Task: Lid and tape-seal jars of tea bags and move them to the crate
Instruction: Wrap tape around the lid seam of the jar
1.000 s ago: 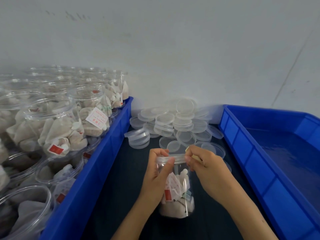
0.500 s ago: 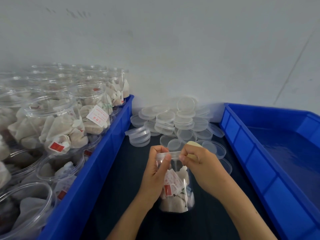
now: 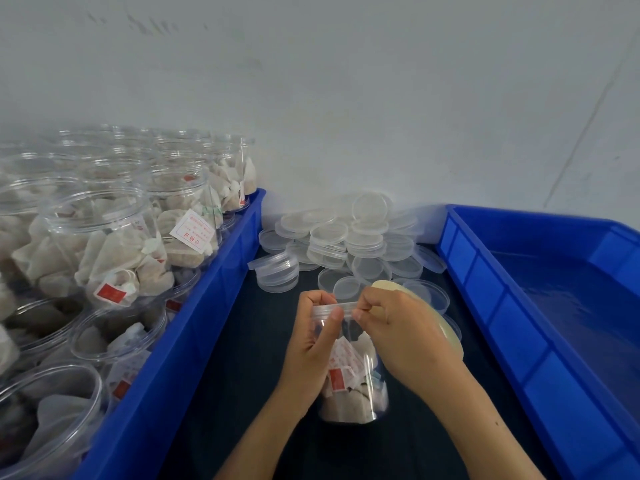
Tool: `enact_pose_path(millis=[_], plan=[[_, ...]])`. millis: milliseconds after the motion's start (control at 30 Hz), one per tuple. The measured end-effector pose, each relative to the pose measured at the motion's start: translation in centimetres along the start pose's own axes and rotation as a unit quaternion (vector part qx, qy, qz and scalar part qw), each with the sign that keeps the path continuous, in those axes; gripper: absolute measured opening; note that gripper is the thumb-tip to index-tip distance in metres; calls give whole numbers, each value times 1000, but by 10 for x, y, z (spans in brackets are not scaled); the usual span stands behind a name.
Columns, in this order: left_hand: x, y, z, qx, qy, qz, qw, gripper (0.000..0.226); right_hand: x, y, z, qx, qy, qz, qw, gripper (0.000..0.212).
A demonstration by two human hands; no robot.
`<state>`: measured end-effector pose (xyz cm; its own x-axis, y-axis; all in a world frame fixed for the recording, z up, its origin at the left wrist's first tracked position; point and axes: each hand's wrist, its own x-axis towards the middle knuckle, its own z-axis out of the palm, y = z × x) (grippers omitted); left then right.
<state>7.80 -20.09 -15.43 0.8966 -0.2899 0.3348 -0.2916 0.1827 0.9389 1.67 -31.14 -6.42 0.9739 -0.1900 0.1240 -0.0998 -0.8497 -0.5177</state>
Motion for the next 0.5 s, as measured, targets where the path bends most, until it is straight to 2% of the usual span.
enact_pose_path(millis=[267, 400, 500], plan=[[-2, -2, 1, -16, 15, -5, 1000, 44, -3, -5, 6, 25, 19, 19, 999, 24], [-3, -1, 4, -19, 26, 3, 999, 36, -4, -8, 5, 33, 13, 33, 999, 23], [-4, 1, 6, -25, 24, 7, 999, 38, -3, -9, 2, 31, 5, 43, 999, 22]])
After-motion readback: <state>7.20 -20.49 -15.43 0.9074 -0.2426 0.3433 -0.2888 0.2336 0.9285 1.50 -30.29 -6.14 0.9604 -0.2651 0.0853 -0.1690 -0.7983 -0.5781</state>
